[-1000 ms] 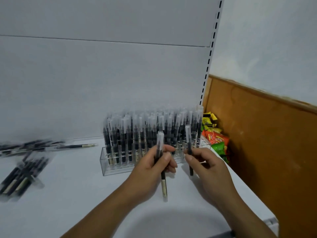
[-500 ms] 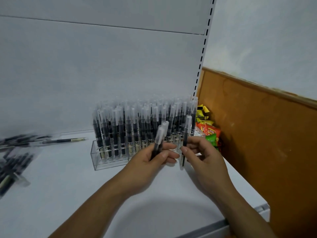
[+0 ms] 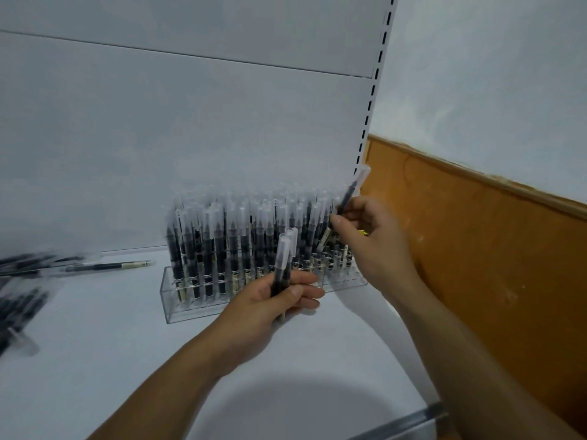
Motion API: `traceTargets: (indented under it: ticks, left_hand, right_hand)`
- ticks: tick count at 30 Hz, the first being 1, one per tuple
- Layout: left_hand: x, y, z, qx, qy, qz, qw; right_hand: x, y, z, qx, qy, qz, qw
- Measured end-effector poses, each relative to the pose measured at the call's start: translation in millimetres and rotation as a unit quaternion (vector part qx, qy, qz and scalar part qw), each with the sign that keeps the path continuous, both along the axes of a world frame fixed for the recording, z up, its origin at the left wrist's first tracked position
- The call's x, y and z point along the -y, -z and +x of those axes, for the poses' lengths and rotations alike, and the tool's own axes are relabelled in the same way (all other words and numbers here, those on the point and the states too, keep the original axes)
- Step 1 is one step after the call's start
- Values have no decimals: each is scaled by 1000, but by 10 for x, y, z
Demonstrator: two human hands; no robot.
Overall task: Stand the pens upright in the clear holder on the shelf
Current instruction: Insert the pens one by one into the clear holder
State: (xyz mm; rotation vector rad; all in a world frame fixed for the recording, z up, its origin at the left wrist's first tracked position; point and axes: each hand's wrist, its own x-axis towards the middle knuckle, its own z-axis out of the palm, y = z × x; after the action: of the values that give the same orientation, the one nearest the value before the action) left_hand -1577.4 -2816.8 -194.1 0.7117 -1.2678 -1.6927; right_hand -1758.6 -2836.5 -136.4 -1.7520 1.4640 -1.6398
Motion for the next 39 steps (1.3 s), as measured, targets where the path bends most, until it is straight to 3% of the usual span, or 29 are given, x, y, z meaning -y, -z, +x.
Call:
traceTargets:
  ticks: [11,17,30,34,39]
  left_hand:
    - [8,-8,22,30,5,-14,999]
    - [-7,-13,41,50,24,-22,998]
    - [-4,-5,43,66,20,-33,997]
    - [-5,-14,45,80,14,-35,996]
    - [-16,-23,36,85,12,-35,996]
  right_hand:
    - [112,-31,13,-122,30,27,992]
    - [98,43,14,-239,36,115,964]
    - [116,-25,33,-287,57,114,949]
    - [94,-63,17,-349,42,122,928]
    - [77,5,23,-360,42,160,918]
